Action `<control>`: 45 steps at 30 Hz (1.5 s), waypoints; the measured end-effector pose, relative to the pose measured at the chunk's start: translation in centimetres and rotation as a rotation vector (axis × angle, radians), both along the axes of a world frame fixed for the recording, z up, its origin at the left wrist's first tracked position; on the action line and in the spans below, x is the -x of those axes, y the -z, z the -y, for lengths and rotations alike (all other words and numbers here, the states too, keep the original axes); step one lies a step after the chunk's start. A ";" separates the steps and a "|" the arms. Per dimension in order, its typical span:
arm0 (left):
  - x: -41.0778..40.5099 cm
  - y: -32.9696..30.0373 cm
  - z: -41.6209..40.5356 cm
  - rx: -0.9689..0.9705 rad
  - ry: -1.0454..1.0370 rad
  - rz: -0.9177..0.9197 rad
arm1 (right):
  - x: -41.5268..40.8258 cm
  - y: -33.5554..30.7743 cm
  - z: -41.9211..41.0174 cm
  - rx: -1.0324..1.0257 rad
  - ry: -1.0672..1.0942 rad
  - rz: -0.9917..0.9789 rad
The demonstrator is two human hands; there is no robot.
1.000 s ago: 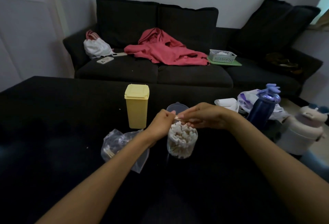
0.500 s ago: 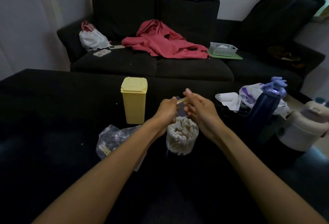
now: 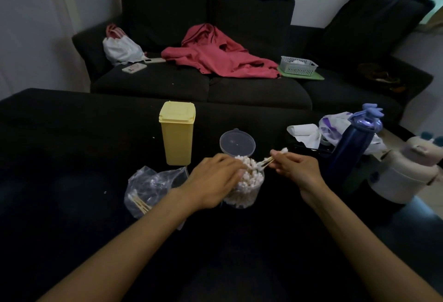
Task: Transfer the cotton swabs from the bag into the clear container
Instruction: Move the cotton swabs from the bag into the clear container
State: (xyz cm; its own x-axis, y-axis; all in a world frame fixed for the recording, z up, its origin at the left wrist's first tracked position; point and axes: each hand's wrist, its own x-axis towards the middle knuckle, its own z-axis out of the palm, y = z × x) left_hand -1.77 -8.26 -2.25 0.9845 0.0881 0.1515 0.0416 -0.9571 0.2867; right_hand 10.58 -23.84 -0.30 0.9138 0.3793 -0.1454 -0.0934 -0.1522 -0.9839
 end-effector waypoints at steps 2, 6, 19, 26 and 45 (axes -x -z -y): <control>0.1 1.0 -0.1 -0.062 0.015 -0.025 | 0.1 0.8 -0.1 0.011 0.023 -0.008; 0.2 1.6 -0.1 -0.070 0.015 -0.032 | 0.1 1.2 -0.4 -0.027 0.084 0.040; 0.2 2.1 -0.2 -0.062 0.021 -0.015 | 1.3 2.8 -1.2 0.556 0.029 0.777; 0.0 1.3 0.5 0.138 -0.016 0.051 | 1.3 1.9 -1.9 0.610 -0.086 0.679; -1.4 2.0 0.4 -0.108 0.065 -0.043 | 1.1 2.1 -0.2 0.103 -0.126 -0.056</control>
State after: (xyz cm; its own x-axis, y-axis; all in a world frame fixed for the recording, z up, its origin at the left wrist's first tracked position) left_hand -0.36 -8.64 -4.28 0.9934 0.0095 0.1140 -0.0114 -0.9834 0.1812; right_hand 9.46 -23.62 -2.44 0.8491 0.4711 -0.2388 -0.1213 -0.2661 -0.9563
